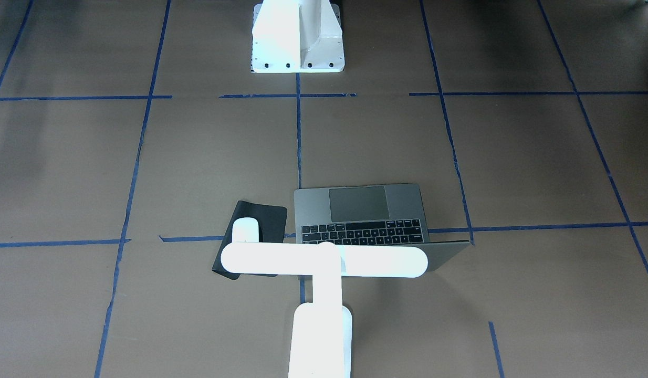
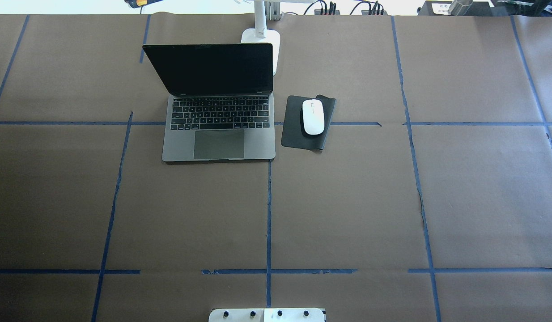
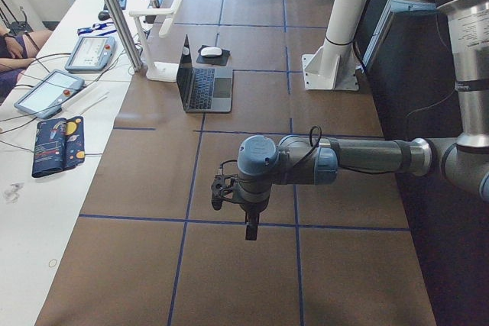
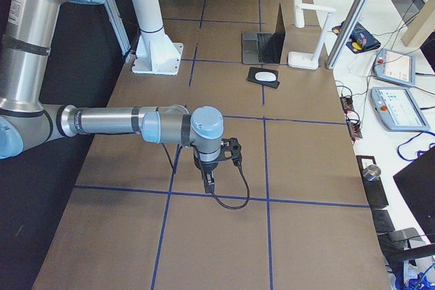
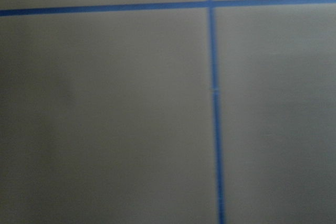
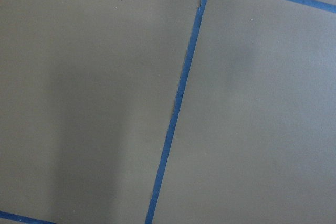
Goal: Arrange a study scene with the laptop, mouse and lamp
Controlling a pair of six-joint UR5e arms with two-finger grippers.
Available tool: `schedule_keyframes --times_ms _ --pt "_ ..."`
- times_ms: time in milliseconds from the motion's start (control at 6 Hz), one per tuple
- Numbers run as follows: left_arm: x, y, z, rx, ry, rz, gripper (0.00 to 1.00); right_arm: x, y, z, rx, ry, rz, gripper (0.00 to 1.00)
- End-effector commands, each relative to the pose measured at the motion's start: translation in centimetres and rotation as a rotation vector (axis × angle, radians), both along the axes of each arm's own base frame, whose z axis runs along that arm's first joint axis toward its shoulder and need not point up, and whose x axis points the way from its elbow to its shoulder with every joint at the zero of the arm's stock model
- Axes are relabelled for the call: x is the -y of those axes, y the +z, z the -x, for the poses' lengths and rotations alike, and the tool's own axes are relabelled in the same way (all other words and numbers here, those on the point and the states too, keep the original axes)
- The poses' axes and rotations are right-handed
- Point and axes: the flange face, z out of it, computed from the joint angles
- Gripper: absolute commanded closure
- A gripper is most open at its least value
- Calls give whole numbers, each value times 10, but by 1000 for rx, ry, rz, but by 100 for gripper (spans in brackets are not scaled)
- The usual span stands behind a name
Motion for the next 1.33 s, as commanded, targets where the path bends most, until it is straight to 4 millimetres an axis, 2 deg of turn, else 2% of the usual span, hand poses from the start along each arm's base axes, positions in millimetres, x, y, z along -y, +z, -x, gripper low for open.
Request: schedule_keyframes --times_ms 0,333,833,1167 --pt "-8 22 -1 -14 -2 46 0 -1 6 0 3 3 16 0" --pt "-7 23 -2 -16 2 45 0 0 12 1 7 3 28 0" --pt "-2 20 -19 -14 52 33 0 -1 13 1 11 3 30 0" --pt "-2 21 -21 -15 56 37 0 -1 13 1 14 4 33 0"
